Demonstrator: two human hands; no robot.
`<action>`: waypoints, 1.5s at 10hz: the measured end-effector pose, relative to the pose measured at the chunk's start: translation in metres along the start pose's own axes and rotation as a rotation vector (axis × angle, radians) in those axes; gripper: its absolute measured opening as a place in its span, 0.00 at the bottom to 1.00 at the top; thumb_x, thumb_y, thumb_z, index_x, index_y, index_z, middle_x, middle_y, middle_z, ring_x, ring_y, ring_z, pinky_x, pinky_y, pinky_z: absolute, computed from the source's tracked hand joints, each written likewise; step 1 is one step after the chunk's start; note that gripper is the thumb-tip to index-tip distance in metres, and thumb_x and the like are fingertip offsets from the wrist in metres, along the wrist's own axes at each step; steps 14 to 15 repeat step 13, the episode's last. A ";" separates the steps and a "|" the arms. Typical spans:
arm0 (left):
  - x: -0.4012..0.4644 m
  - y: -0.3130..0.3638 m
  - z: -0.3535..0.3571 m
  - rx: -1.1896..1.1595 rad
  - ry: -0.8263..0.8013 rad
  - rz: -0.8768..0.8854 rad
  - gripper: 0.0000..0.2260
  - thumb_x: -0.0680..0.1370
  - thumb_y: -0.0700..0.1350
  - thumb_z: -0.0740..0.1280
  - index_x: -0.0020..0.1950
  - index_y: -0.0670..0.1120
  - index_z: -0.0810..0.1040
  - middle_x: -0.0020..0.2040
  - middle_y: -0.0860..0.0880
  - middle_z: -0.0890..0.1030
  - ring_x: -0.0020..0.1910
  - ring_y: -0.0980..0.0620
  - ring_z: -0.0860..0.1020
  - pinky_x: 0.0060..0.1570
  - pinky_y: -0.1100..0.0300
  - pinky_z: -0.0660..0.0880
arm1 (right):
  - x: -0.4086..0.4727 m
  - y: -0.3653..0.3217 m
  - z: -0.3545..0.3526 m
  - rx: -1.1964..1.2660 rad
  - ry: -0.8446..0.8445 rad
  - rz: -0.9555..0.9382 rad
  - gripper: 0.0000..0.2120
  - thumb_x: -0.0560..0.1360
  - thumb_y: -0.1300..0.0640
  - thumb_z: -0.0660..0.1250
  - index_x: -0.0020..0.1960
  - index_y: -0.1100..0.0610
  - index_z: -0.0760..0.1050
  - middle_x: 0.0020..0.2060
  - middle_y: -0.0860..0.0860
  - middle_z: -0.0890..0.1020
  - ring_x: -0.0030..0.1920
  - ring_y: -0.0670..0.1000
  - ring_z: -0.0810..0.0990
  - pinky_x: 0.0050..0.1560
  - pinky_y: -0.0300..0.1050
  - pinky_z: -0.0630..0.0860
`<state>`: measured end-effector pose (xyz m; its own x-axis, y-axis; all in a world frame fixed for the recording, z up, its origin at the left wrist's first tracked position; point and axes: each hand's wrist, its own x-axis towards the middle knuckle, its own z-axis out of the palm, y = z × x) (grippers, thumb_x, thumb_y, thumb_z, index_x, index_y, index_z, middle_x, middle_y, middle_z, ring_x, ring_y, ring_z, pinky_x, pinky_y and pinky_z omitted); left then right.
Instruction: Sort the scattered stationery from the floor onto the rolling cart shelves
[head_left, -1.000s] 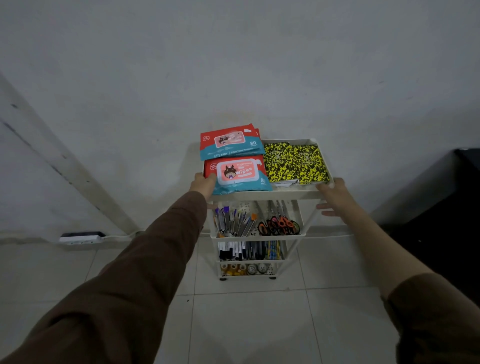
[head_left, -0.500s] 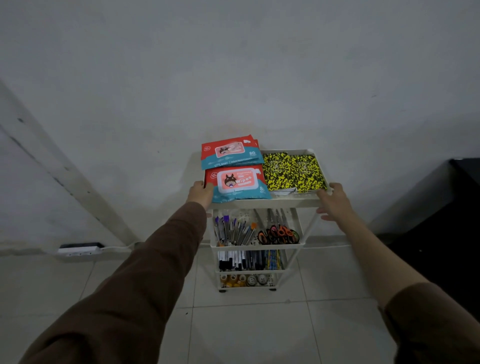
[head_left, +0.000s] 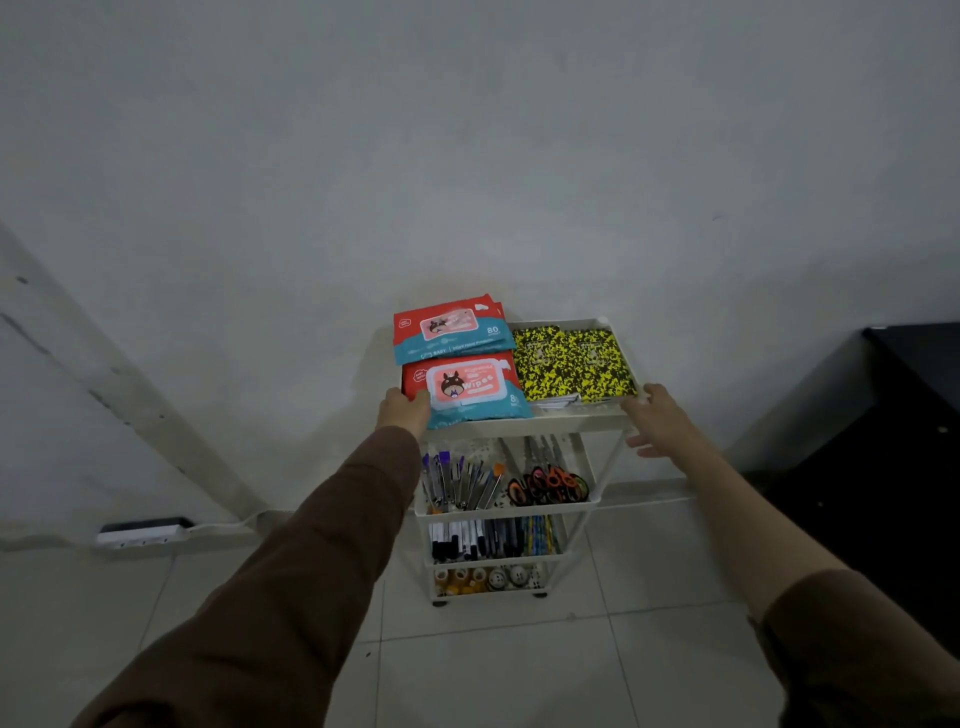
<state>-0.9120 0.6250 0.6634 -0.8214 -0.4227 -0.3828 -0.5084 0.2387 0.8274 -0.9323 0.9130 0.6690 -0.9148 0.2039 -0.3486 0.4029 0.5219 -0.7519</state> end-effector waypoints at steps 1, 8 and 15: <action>0.001 0.003 0.004 0.004 0.023 0.012 0.19 0.80 0.47 0.58 0.67 0.39 0.65 0.64 0.38 0.71 0.62 0.41 0.73 0.62 0.47 0.70 | 0.006 0.010 -0.008 -0.232 0.080 -0.090 0.24 0.78 0.54 0.60 0.72 0.60 0.61 0.67 0.61 0.70 0.65 0.61 0.71 0.62 0.50 0.67; -0.028 0.021 0.024 0.032 0.153 0.131 0.18 0.80 0.45 0.59 0.70 0.42 0.66 0.66 0.41 0.69 0.64 0.43 0.72 0.64 0.47 0.70 | 0.032 0.007 -0.015 -0.198 -0.003 -0.250 0.23 0.77 0.60 0.60 0.70 0.64 0.61 0.64 0.65 0.69 0.62 0.63 0.71 0.59 0.51 0.69; -0.056 0.126 -0.003 0.310 0.162 0.412 0.14 0.81 0.44 0.56 0.64 0.46 0.73 0.63 0.41 0.73 0.61 0.42 0.73 0.64 0.47 0.67 | 0.025 -0.082 -0.070 -0.269 -0.175 -0.451 0.18 0.80 0.58 0.57 0.69 0.61 0.63 0.66 0.61 0.69 0.61 0.58 0.73 0.53 0.44 0.70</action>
